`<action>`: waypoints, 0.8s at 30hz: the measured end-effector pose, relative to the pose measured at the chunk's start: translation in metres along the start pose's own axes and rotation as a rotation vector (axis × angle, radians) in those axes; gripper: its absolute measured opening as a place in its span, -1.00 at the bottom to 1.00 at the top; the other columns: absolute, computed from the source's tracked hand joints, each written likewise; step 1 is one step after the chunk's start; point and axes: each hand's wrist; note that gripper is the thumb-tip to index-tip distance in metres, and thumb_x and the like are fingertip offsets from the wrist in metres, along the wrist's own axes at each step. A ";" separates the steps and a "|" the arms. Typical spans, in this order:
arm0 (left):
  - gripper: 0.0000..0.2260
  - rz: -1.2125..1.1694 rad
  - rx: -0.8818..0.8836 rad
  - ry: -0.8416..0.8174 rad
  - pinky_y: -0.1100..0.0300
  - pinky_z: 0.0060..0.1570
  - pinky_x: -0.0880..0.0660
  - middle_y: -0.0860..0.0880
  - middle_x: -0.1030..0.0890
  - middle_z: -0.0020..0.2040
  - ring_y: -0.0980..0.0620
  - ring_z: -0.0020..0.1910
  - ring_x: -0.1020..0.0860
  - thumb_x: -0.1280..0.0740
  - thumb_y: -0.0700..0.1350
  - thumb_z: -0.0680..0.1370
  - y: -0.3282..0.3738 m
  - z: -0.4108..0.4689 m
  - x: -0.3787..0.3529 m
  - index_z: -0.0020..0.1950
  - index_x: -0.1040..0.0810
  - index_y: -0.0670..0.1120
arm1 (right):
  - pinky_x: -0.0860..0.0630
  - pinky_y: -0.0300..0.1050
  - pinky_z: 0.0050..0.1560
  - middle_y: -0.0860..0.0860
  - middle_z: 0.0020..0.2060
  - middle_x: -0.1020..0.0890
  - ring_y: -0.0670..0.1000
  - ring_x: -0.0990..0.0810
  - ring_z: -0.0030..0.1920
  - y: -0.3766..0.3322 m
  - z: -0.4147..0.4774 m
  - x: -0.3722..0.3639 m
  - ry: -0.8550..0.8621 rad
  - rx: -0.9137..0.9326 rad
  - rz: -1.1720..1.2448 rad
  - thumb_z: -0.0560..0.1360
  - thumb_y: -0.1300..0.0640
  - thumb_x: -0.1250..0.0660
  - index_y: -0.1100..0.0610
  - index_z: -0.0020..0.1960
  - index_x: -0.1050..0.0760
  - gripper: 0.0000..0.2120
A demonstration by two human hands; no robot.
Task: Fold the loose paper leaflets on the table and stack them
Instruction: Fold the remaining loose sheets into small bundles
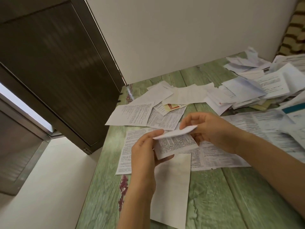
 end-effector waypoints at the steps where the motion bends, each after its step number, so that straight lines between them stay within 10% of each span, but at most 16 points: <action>1: -0.79 -0.039 0.029 -0.007 0.16 -0.40 -0.58 -0.14 -0.66 -0.07 -0.05 -0.16 -0.63 -0.19 -0.23 0.58 0.001 0.000 0.000 -0.07 -0.63 -0.15 | -0.41 -0.30 -0.48 0.09 -0.27 -0.61 -0.08 -0.51 -0.39 0.000 0.000 0.000 0.020 0.006 -0.009 0.52 0.43 -0.19 0.18 -0.24 -0.56 -0.72; 6: -0.66 -0.058 0.126 -0.078 0.14 -0.37 -0.60 -0.07 -0.68 -0.26 -0.01 -0.31 -0.64 -0.19 0.08 0.58 0.002 -0.003 -0.002 -0.12 -0.63 -0.12 | -0.36 -0.38 -0.50 0.12 -0.18 -0.64 -0.20 -0.50 -0.47 -0.001 -0.001 0.000 0.068 0.066 -0.070 0.50 0.47 -0.17 0.19 -0.33 -0.59 -0.64; 13: -0.89 0.223 -0.060 0.044 0.38 -0.38 -0.41 0.05 -0.62 -0.25 0.24 -0.35 -0.51 -0.34 -0.20 0.52 -0.010 0.001 -0.003 -0.15 -0.64 -0.06 | -0.46 -0.10 -0.11 0.12 -0.14 -0.62 0.04 -0.55 -0.15 0.000 0.002 -0.003 0.011 0.024 -0.006 0.59 0.25 -0.12 0.17 0.03 -0.61 -0.73; 24: -0.88 0.567 -0.332 -0.031 0.47 -0.34 -0.37 0.12 -0.58 -0.28 0.32 -0.31 -0.49 -0.32 -0.16 0.52 -0.016 -0.002 -0.009 -0.21 -0.59 -0.05 | -0.39 -0.31 -0.38 -0.04 -0.34 -0.61 -0.22 -0.50 -0.37 0.006 0.001 -0.002 -0.019 0.072 -0.316 0.47 0.16 -0.40 0.08 -0.21 -0.60 -0.91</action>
Point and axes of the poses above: each hand's wrist, its own z-axis towards the middle knuckle, its own x-axis out of the back of the hand, y = z × x
